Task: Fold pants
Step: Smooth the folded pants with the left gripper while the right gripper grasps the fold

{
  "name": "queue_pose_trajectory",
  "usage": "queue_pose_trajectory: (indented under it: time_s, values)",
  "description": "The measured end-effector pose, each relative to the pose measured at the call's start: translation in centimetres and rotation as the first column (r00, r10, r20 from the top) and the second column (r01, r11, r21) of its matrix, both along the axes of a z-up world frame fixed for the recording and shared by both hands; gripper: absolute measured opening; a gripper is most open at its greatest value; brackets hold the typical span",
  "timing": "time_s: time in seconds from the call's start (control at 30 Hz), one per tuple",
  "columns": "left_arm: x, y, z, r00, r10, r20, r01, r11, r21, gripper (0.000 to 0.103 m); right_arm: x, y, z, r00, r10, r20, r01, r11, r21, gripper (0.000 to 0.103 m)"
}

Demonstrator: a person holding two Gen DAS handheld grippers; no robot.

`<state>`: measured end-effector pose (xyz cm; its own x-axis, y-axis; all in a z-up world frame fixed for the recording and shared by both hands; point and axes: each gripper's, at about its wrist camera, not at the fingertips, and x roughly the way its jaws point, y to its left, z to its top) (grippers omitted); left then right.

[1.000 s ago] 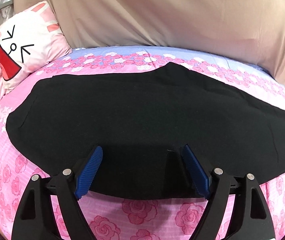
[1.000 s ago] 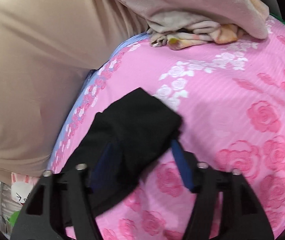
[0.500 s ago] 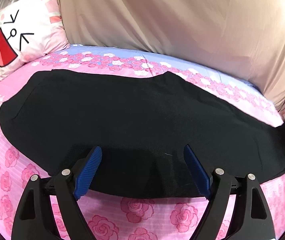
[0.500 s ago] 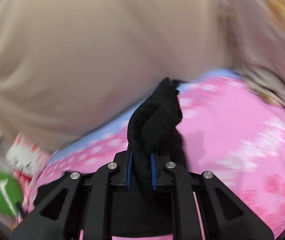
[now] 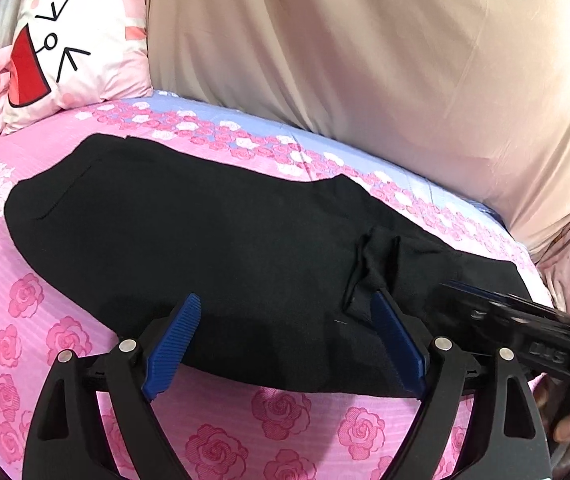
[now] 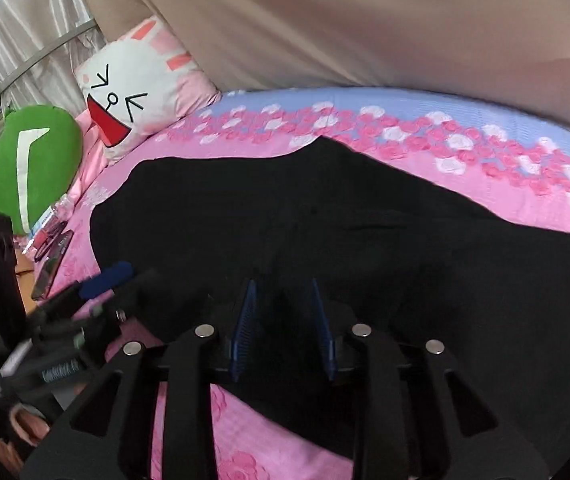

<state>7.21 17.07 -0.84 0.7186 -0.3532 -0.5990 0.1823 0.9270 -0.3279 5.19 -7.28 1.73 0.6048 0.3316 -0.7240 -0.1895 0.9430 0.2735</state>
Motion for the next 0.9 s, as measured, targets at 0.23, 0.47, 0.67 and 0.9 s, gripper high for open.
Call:
queue_pose_trajectory:
  time_s: [0.23, 0.47, 0.67, 0.9]
  values:
    - [0.0, 0.1, 0.1, 1.000, -0.015, 0.003, 0.015, 1.000, -0.014, 0.086, -1.6, -4.3, 1.4, 0.994, -0.106, 0.015, 0.107, 0.993, -0.040, 0.055]
    - [-0.1, 1.2, 0.2, 1.000, 0.015, -0.002, -0.015, 0.998, -0.064, 0.086, 2.2, 0.8, -4.4, 0.999, -0.037, -0.033, 0.028, 0.969, -0.244, 0.046]
    - [-0.1, 1.8, 0.2, 1.000, 0.018, -0.004, -0.018, 0.995, -0.100, 0.086, 2.2, -1.4, 1.5, 0.995, -0.075, 0.072, 0.078, 0.996, -0.044, 0.012]
    - [0.0, 2.1, 0.1, 1.000, 0.018, -0.010, -0.019, 0.993, -0.113, 0.086, 5.4, 4.4, -4.6, 0.996, 0.037, -0.080, -0.050, 0.984, -0.170, 0.025]
